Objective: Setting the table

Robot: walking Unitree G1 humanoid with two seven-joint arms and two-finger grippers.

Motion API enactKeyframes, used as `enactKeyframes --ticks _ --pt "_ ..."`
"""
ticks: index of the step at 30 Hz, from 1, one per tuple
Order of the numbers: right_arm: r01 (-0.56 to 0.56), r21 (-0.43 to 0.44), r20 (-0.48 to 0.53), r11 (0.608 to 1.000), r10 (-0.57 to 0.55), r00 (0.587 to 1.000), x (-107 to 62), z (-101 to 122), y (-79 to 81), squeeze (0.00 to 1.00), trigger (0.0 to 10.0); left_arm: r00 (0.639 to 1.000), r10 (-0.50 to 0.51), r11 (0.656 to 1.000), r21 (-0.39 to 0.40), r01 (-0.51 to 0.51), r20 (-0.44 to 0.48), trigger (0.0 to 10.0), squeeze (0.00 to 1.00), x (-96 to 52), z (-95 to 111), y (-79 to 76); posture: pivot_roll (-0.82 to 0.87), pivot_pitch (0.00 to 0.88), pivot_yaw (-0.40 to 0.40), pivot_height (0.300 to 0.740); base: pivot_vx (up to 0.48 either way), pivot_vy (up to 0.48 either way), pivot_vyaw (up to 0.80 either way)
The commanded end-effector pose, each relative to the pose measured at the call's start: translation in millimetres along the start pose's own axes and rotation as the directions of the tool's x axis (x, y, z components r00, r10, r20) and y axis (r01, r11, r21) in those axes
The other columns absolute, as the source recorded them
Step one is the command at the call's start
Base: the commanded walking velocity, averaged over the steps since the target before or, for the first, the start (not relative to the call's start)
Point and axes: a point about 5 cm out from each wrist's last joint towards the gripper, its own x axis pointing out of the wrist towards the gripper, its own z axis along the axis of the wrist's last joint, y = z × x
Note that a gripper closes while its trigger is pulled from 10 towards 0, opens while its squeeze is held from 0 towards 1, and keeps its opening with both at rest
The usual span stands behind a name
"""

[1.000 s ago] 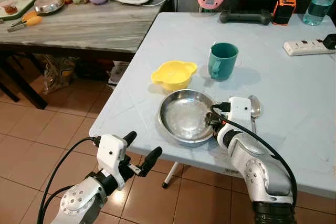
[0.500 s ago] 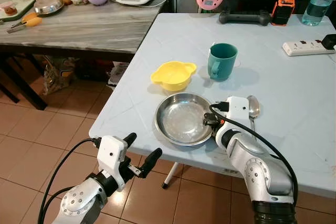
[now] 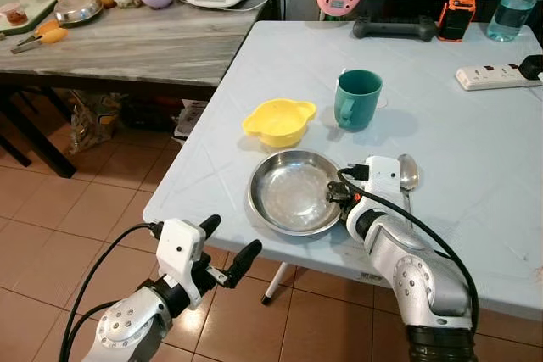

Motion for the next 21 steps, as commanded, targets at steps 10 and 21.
enactKeyframes --ticks 10,21 --pt "-0.096 -0.072 0.164 0.993 0.106 0.981 -7.2 9.4 7.0 0.0 0.0 0.94 0.327 0.945 -0.032 -0.326 0.097 10.0 0.0 -2.7 15.4 51.7 -0.17 0.104 0.097 0.74 0.0 0.0 0.0" --pt "-0.078 -0.228 0.383 0.97 0.163 0.909 -21.8 36.6 7.5 0.0 0.0 0.822 0.555 0.829 -0.005 -0.559 0.125 10.0 0.0 -10.7 16.9 82.7 -0.17 0.09 0.093 0.74 0.0 0.0 0.0"
